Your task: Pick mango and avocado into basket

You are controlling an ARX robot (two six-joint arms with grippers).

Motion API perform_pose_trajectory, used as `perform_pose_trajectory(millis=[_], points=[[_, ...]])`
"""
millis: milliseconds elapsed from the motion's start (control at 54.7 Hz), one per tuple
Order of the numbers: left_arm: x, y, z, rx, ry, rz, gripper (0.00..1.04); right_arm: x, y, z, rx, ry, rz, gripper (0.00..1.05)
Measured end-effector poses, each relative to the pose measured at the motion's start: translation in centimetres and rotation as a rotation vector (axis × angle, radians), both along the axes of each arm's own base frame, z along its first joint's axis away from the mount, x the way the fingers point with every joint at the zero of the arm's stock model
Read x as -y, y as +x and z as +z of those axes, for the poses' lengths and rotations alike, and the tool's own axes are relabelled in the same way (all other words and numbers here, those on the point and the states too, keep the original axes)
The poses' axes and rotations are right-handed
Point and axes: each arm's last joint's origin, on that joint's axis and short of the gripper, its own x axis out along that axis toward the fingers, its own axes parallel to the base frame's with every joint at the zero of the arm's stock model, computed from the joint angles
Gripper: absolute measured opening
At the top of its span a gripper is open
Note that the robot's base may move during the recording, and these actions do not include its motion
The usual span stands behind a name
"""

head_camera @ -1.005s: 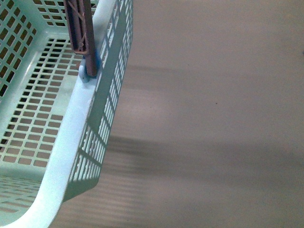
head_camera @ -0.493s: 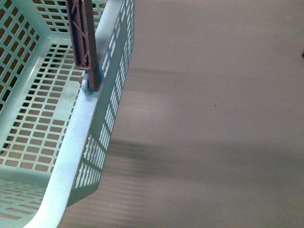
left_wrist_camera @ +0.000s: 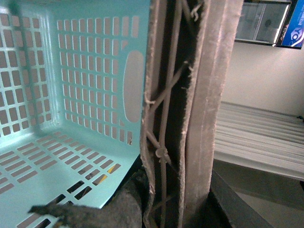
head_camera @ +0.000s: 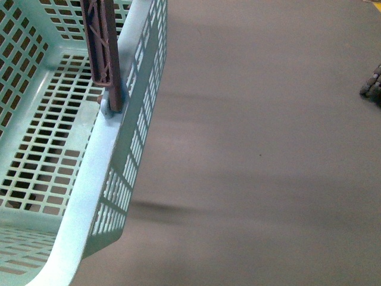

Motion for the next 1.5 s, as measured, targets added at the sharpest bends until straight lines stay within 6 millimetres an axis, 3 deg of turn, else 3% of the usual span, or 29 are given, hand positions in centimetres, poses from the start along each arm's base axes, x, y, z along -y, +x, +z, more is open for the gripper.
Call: perform_pose_trajectory(millis=[1498], points=[[0.0,0.0,0.01,0.0,0.0,0.0,0.19,0.0,0.0,0.0,0.0,0.0,0.0,0.96]])
